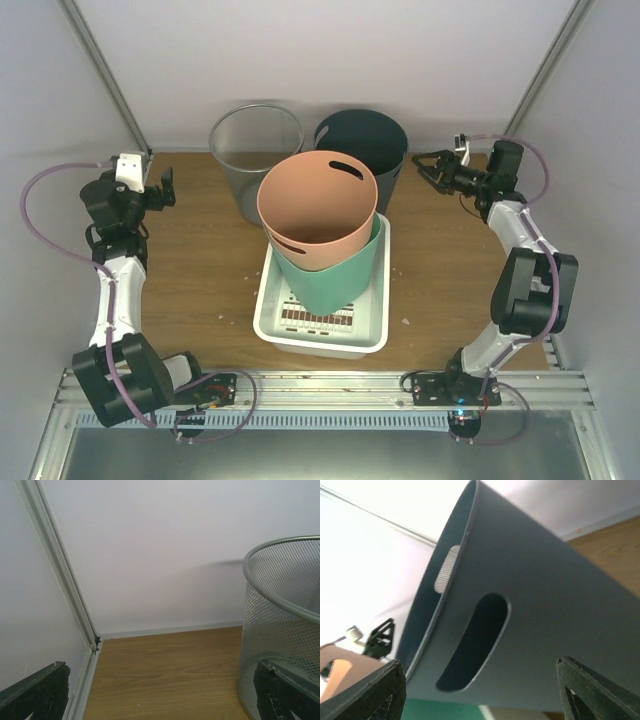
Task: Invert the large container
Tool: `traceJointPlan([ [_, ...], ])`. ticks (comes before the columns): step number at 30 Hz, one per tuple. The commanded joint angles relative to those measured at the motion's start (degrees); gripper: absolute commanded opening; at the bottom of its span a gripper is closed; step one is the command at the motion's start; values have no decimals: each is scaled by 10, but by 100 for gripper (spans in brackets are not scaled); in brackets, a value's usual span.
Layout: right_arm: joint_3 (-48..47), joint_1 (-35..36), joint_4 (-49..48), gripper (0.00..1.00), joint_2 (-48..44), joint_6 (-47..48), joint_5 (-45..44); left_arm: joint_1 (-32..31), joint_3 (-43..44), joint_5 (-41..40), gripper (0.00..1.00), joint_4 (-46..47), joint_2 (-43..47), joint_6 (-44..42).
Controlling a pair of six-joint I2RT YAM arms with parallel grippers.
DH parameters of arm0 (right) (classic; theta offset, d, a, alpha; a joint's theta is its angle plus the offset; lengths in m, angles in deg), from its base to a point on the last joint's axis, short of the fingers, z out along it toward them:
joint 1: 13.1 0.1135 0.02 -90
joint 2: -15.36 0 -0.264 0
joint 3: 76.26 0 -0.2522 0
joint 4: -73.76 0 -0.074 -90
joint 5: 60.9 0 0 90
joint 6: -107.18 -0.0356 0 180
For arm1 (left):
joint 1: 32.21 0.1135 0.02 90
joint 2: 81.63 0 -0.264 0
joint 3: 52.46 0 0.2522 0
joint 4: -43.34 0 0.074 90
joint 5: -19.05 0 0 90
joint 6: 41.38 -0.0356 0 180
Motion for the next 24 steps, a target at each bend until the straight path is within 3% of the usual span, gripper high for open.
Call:
traceJointPlan([
  [1,11,-3,-80,82,-46,-102,81,4,-4,11,99,5,13,-13],
  [11,49,13,-225,84,-45,-249,106,4,-14,6,99,9,3,6],
  [18,61,18,-263,84,-27,-287,88,4,-22,1,99,23,21,-7],
  [24,83,30,-385,83,2,-379,85,5,-24,-5,99,28,21,-10],
])
